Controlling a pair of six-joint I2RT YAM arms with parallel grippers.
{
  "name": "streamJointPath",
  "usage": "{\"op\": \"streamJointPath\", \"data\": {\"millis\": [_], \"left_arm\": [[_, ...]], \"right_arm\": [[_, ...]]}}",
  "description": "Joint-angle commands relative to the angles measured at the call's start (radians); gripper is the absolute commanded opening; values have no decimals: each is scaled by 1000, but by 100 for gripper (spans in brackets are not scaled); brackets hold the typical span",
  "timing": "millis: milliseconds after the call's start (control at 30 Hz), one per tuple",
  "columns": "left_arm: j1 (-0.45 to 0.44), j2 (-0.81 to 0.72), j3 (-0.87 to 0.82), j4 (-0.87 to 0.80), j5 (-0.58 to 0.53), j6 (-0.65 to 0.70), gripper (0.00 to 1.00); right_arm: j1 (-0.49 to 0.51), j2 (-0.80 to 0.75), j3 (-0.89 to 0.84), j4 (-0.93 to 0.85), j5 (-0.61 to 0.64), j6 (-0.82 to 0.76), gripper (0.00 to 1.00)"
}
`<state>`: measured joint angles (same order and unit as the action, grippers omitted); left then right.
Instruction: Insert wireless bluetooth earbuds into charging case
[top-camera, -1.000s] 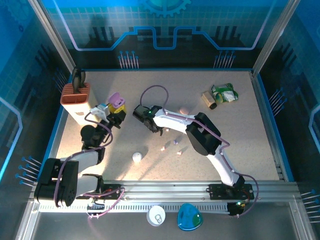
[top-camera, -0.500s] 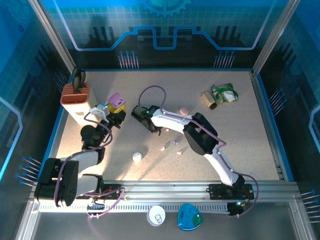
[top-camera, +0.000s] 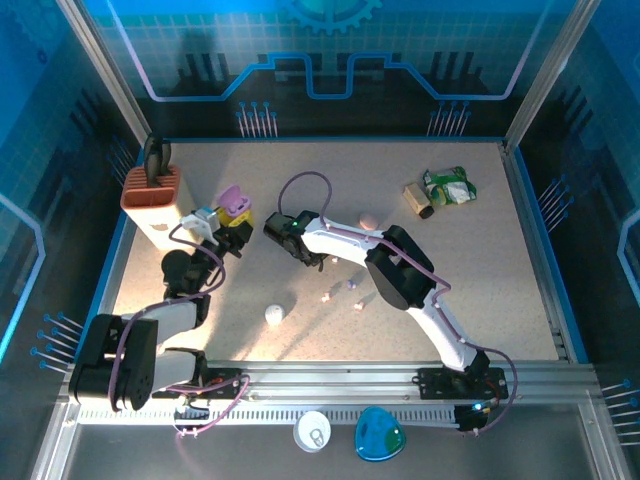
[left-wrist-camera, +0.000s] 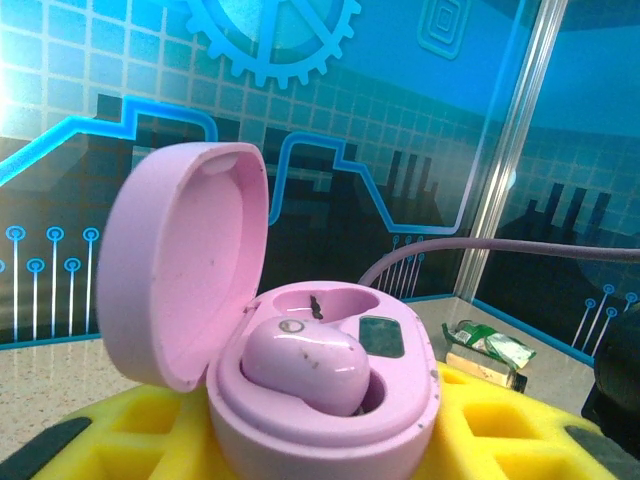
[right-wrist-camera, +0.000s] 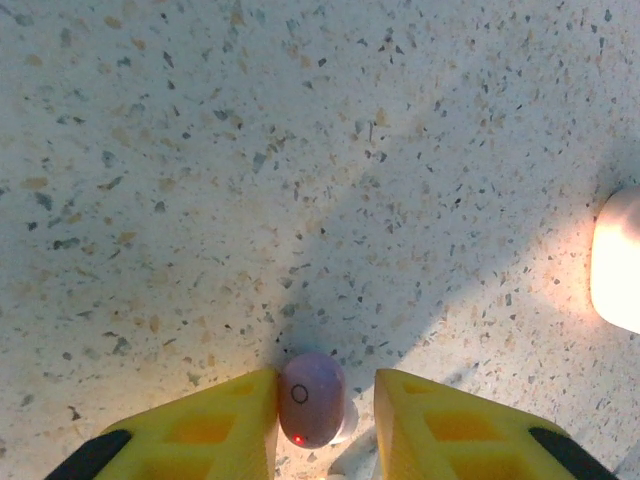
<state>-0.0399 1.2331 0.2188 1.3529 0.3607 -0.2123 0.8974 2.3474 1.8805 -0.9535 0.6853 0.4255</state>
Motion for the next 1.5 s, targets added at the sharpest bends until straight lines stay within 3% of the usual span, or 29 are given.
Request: {"op": "streamJointPath", "data": {"millis": [0, 300, 500, 767, 1100, 1300, 1467], "left_arm": [[8, 7, -6, 48, 24, -22, 40], [8, 12, -4, 48, 28, -22, 40], [8, 30, 4, 48, 39, -18, 40], [-17, 65, 30, 49, 121, 11, 39], [-47, 63, 54, 48, 281, 59, 38], [-108, 84, 70, 47, 336, 96, 39], [-133, 102, 84, 36, 374, 105, 39]], "right_arm": [[1, 20, 19, -25, 24, 10, 31], [-11, 24, 19, -14, 16, -8, 20], [-8, -16, -3, 9, 18, -13, 19], [-16, -301, -226, 196, -56, -35, 19], [-59, -739, -550, 469, -421, -119, 19], [-167, -918, -666, 591, -856, -85, 18], [-190, -1008, -672, 603, -985, -115, 19]]}}
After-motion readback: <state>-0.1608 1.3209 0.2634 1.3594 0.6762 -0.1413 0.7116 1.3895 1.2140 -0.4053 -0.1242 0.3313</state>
